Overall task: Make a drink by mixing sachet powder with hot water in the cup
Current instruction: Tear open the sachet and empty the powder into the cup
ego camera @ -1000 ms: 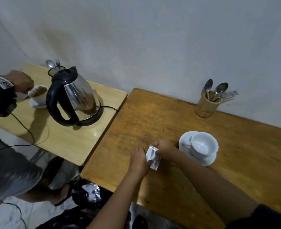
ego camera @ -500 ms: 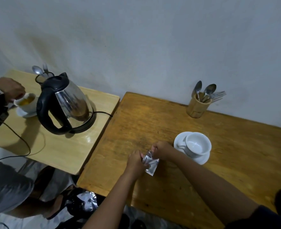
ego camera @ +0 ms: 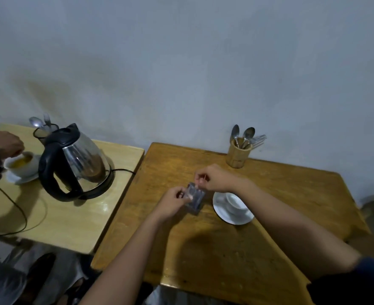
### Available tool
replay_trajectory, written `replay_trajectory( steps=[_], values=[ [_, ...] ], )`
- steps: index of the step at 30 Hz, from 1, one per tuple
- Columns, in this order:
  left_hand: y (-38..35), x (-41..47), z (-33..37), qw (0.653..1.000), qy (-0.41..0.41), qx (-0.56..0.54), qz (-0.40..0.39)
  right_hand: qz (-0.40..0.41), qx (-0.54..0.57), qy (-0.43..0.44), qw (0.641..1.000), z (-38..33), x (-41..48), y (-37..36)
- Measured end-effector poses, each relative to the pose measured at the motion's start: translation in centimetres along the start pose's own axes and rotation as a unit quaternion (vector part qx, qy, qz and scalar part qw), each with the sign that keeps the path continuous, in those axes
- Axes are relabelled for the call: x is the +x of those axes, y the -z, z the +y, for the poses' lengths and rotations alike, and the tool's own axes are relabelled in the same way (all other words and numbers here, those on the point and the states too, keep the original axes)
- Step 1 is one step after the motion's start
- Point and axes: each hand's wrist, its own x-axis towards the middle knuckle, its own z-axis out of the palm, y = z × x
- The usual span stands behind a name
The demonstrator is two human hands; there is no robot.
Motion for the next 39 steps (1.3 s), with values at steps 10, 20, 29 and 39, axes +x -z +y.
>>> replay_trajectory(
  steps=[10, 20, 29, 39],
  values=[
    [-0.7, 1.1, 4.8, 0.996, -0.074, -0.053, 0.012, 0.058, -0.001, -0.024, 0.998, 0.4, -1.7, 3.5],
    [-0.7, 2.3, 7.2, 0.99, -0.128, -0.045, 0.032, 0.123, 0.016, -0.034, 0.992, 0.0, -2.4, 5.7],
    [-0.8, 2.3, 7.3, 0.991, -0.111, -0.05, 0.055, 0.16, 0.045, -0.05, 0.985, -0.6, -2.3, 4.8],
    [-0.6, 1.4, 7.4, 0.987, -0.072, -0.127, 0.068, 0.17, 0.026, -0.034, 0.985, -1.5, -1.6, 3.5]
  ],
)
